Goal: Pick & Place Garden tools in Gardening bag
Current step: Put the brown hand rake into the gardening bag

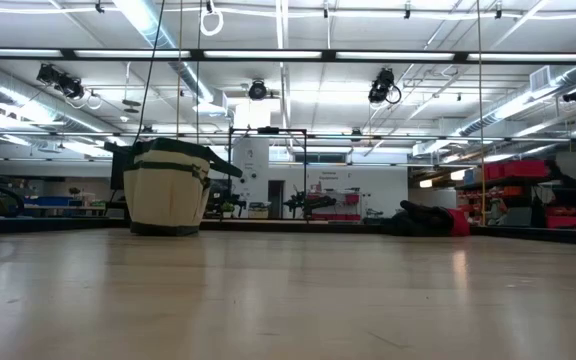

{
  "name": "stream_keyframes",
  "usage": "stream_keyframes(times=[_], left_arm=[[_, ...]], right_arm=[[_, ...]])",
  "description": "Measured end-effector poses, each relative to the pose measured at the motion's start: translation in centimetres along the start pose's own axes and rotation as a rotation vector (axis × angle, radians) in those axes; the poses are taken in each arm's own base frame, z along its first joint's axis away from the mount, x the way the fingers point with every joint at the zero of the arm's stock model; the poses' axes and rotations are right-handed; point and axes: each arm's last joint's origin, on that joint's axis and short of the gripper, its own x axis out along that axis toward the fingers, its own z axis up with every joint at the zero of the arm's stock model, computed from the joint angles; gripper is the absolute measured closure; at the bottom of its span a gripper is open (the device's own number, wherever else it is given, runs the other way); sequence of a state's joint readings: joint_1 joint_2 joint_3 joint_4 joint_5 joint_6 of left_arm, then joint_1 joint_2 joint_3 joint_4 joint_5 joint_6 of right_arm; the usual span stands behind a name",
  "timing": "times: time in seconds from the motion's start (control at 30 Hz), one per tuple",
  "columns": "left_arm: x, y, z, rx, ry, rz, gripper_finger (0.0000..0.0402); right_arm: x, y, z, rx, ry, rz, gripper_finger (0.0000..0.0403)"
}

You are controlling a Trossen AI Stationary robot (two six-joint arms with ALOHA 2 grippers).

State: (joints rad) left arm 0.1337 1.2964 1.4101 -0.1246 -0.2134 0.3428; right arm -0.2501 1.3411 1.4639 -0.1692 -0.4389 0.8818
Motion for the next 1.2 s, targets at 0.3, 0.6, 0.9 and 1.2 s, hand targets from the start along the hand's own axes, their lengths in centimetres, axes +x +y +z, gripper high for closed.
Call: stream_keyframes(times=[0.3,0.6,0.9,1.2], left_arm=[[0.00,0.00,0.00,0.000,0.000,0.000,0.0271],[0.00,0.00,0.00,0.000,0.000,0.000,0.0271],[0.00,0.00,0.00,0.000,0.000,0.000,0.0271],[0.00,0.00,0.00,0.000,0.000,0.000,0.0271]], right_arm=[[0.00,0.01,0.01,-0.001,-0.001,0.001,0.0348],[0.00,0.07,0.06,-0.005,-0.006,0.007,0.0348],[0.00,0.09,0.07,-0.006,-0.007,0.009,0.0348],[0.00,0.13,0.03,-0.007,0.008,0.021,0.0348]])
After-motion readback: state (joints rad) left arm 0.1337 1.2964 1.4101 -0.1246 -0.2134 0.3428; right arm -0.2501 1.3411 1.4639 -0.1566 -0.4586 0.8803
